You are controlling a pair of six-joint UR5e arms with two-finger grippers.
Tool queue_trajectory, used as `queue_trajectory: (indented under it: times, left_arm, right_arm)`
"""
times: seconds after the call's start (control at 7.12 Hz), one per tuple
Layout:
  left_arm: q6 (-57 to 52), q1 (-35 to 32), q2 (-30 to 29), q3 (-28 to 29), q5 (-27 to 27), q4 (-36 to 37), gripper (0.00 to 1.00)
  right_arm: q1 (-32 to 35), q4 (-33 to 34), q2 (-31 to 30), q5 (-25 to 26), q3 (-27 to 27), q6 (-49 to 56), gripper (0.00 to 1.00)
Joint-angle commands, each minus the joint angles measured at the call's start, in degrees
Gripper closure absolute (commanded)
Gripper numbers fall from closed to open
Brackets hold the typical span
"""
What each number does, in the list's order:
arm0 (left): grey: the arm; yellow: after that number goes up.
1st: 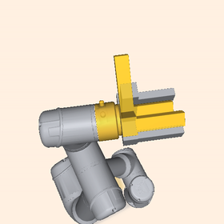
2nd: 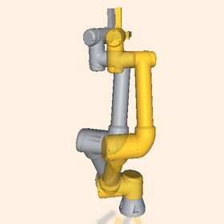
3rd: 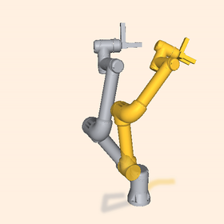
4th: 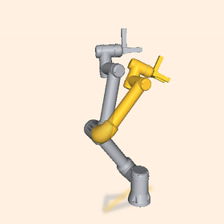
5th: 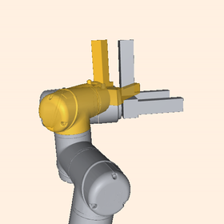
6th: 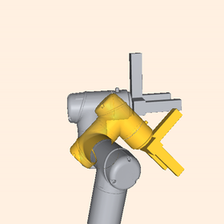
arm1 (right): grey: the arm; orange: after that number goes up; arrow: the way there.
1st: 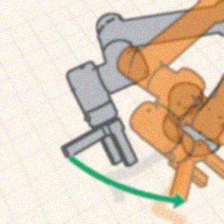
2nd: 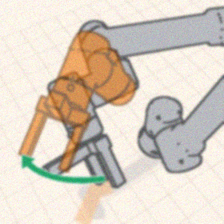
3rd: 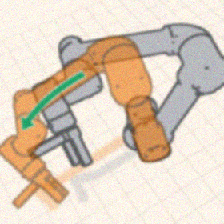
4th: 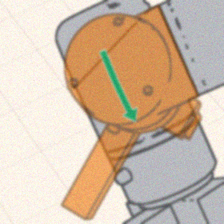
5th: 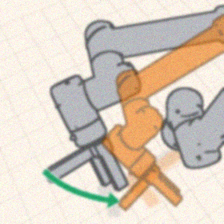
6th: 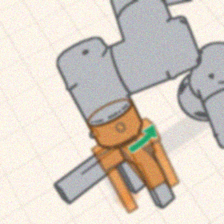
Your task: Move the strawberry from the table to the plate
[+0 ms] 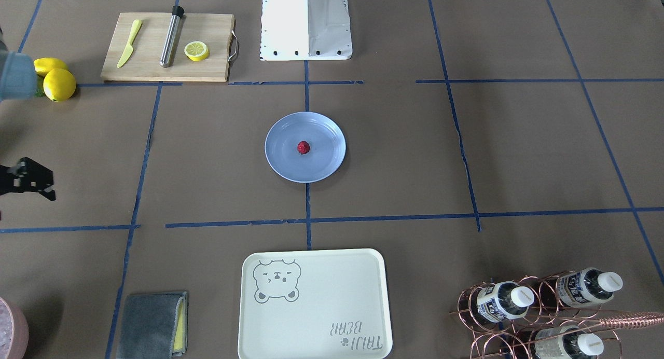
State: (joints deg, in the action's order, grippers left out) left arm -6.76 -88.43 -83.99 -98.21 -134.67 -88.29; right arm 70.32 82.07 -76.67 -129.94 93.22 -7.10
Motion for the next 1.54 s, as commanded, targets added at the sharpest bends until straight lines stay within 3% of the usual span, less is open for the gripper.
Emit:
queue_trajectory:
  times: [0.0,0.14,0.56,1.4]
  left_arm:
    - [-0.01,0.01,-0.04,0.04,-0.24,0.05,0.00]
    - [-0.09,0.01,-0.13,-0.05,-0.59,0.05,0.00]
    - [-0.01,0.01,-0.21,-0.58,-0.68,-0.04,0.00]
    - [-0.09,0.01,-0.83,-0.58,-0.68,-0.04,0.00]
  right_arm:
    - [9.27,-0.25,-9.51,0.12,-0.23,10.43,0.00]
    - [14.70,0.19,-9.89,-1.00,-2.75,9.40,0.00]
    - [17.73,0.36,-12.80,-3.39,-3.93,10.18,0.00]
    - [17.66,-1.21,-15.08,-2.77,-2.34,9.48,0.00]
